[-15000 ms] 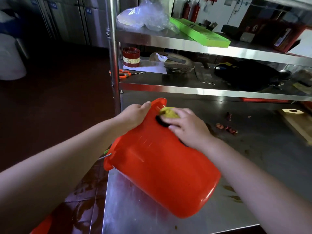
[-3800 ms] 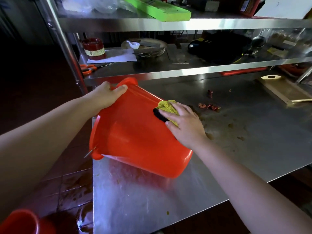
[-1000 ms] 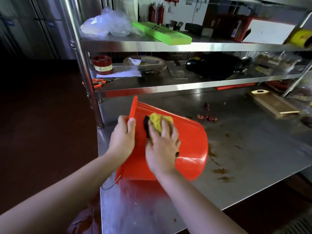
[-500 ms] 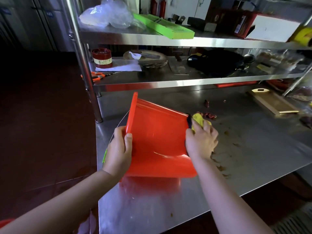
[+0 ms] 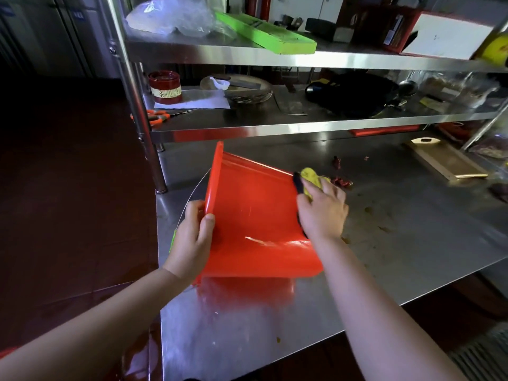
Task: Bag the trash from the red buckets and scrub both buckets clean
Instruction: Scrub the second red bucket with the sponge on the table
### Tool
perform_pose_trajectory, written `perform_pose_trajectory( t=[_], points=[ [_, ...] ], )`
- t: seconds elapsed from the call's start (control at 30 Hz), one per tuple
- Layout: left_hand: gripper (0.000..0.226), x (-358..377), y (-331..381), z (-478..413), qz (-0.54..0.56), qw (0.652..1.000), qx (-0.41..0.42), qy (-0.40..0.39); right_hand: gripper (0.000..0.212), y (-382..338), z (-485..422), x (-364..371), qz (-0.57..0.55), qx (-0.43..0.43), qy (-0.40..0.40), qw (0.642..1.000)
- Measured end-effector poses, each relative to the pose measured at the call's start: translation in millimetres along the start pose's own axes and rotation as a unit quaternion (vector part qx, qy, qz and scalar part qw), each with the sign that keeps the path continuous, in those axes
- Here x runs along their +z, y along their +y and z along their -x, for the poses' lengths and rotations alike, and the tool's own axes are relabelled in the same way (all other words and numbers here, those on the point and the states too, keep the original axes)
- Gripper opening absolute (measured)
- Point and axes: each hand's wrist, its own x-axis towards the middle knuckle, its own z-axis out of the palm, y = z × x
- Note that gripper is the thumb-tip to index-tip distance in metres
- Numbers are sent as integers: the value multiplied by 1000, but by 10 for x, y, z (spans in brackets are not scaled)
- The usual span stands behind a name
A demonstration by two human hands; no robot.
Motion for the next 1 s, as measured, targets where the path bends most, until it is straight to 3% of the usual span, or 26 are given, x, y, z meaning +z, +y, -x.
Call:
perform_pose_trajectory(
  t=[0.1, 0.27, 0.37, 0.5, 0.6, 0.67, 0.87, 0.93, 1.0],
  points=[
    [17, -57, 206, -254, 57, 996, -60, -23, 42, 146, 79, 16, -11, -6, 24, 1000],
    [35, -49, 593, -783, 26, 987, -157, 3, 44, 28, 360, 168, -32, -27, 98, 994],
    [34, 5, 616, -690, -12, 993, -121, 3, 50, -324, 455, 175, -49, -59, 105, 992],
    [27, 16, 441, -562, -45, 999, -24, 6, 46, -949, 617, 240, -33, -229, 59, 971],
    [25, -71, 319, -491, -41, 999, -3, -8, 42, -916, 583, 274, -32, -257, 45, 965],
    [24, -116, 248, -427, -40, 999, -4, -13, 45, -679, 499, 255, -12, -230, 51, 972],
    [27, -193, 88, -218, -56, 998, -6, -14, 41, 95, 175, 86, -26, 39, 44, 998],
    [27, -190, 68, -169, -56, 998, -1, -15, 42, 32, 184, 90, -21, 74, 36, 996],
    [27, -180, 49, -132, -61, 998, 2, -16, 42, -205, 260, 148, -6, 45, 39, 998]
  ],
)
